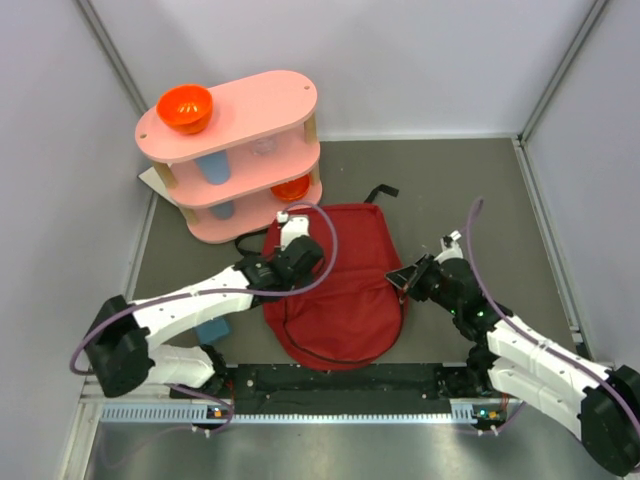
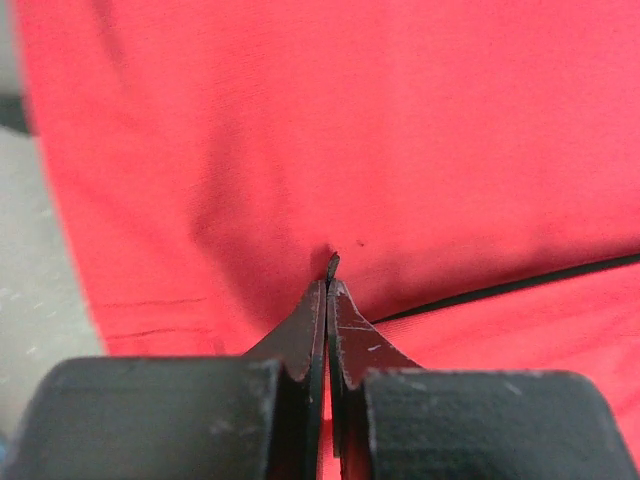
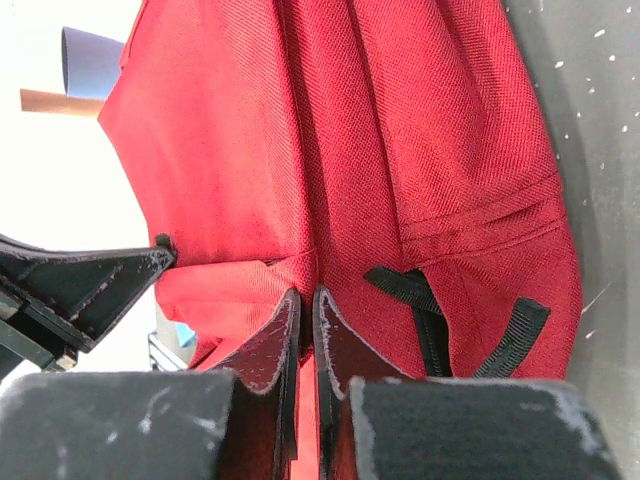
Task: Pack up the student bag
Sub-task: Unzip the student bag at the center of the board.
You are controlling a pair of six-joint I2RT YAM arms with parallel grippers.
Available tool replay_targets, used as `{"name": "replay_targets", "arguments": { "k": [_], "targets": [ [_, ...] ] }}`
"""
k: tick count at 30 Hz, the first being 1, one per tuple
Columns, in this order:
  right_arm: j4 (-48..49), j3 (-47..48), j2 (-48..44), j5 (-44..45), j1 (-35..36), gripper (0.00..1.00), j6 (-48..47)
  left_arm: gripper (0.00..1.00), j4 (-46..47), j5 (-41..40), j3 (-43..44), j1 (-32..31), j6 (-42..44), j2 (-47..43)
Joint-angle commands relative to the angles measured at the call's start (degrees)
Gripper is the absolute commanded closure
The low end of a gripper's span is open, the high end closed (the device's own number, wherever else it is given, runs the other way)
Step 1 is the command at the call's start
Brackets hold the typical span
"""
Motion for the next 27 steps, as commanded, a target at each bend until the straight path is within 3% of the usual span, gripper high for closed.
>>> {"name": "replay_targets", "arguments": {
  "k": [1,7,8,9,10,12,13,18,21,23,27],
  "targets": [
    [-2.4,0.5,-3.2,8.1,-0.5,1.0,1.0,1.0,-8.4,-6.3,-6.2,3.2,-2.8,-7.7],
    [-4.6,0.5,-5.0,9.7,-2.0,1.0,0.4,1.0,-7.9,-3.2,-13.3,8.1,-1.5,-14.9],
    [-4.6,0.8,-4.7,9.8,-2.1,1.0,0.0,0.9,-6.6,-2.1,-13.5,8.4,-0.8,-15.4],
    [-4.7,1.6,-4.4,9.6,-2.1,1.0,-0.5,0.59,-3.9,0.4,-13.7,8.4,0.3,-15.7],
    [-5.0,1.9,-4.0,9.3,-2.2,1.0,-1.1,0.37,-2.8,1.0,-13.8,8.5,1.0,-15.7],
    [-5.1,2.5,-2.9,8.9,-2.1,1.0,-1.3,0.08,-1.3,1.8,-13.4,8.4,0.9,-15.3],
    [-5.7,2.6,-2.9,9.1,-2.1,1.0,-1.5,0.02,-0.8,2.0,-12.8,8.5,0.7,-15.0],
    [-8.2,1.4,-5.6,10.9,-2.2,1.0,-1.3,0.01,5.1,8.9,-12.1,9.7,2.6,-11.8],
    [-10.2,0.8,-7.5,12.1,-2.2,1.0,-1.1,0.01,15.5,18.1,-12.5,10.1,4.0,-7.8],
    [-11.2,0.6,-8.3,13.2,-2.1,1.0,-1.0,0.01,20.9,23.4,-10.0,10.2,4.7,-4.4],
    [-12.7,0.1,-10.0,15.0,-2.3,1.0,-0.9,0.01,22.1,27.5,-0.6,10.1,7.6,6.8]
  ]
}}
